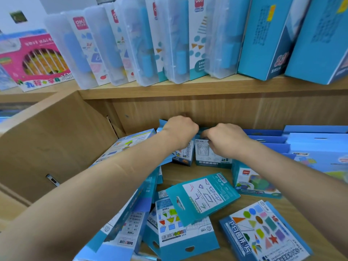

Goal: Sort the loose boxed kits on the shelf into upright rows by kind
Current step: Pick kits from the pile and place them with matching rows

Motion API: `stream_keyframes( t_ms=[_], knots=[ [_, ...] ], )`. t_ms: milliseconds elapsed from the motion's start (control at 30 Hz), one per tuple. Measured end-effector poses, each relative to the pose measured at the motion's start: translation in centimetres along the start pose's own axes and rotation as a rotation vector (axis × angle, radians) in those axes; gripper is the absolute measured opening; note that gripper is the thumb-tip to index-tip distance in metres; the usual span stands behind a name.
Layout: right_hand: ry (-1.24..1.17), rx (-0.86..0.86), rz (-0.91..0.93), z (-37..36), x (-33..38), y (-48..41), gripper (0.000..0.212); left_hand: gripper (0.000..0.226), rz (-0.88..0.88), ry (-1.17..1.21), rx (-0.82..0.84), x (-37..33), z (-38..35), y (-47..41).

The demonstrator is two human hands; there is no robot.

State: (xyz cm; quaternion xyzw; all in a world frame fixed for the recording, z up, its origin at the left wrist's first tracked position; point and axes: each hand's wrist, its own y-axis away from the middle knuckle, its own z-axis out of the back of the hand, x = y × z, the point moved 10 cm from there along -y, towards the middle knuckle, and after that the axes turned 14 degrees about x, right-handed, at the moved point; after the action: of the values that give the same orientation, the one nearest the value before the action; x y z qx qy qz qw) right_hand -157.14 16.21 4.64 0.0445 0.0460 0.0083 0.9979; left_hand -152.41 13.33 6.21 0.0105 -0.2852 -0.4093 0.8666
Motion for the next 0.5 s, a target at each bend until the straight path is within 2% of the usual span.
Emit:
stream_keyframes(
  t_ms=[133, 233, 400, 500],
  knots=[
    [-0.024, -0.027, 0.033, -0.1, -0.1, 0.3, 0.028, 0.009, 0.043, 0.126, 0.018, 2.8, 1.4, 0.3],
    [-0.013, -0.029, 0.037, -0.1, -0.2, 0.1, 0.026, 0.022, 0.015, 0.167, 0.053, 3.0, 0.8, 0.1],
    [-0.035, -0.006, 0.019, -0.2, -0.8, 0.0, 0.029, 0.035, -0.023, 0.187, 0.005, 2.1, -1.2, -0.7],
    [-0.049, -0.010, 0.041, 0.0, -0.6, 0.2, 0.023, 0.044, -0.039, 0.176, 0.015, 1.4, -2.5, -1.2]
  ],
)
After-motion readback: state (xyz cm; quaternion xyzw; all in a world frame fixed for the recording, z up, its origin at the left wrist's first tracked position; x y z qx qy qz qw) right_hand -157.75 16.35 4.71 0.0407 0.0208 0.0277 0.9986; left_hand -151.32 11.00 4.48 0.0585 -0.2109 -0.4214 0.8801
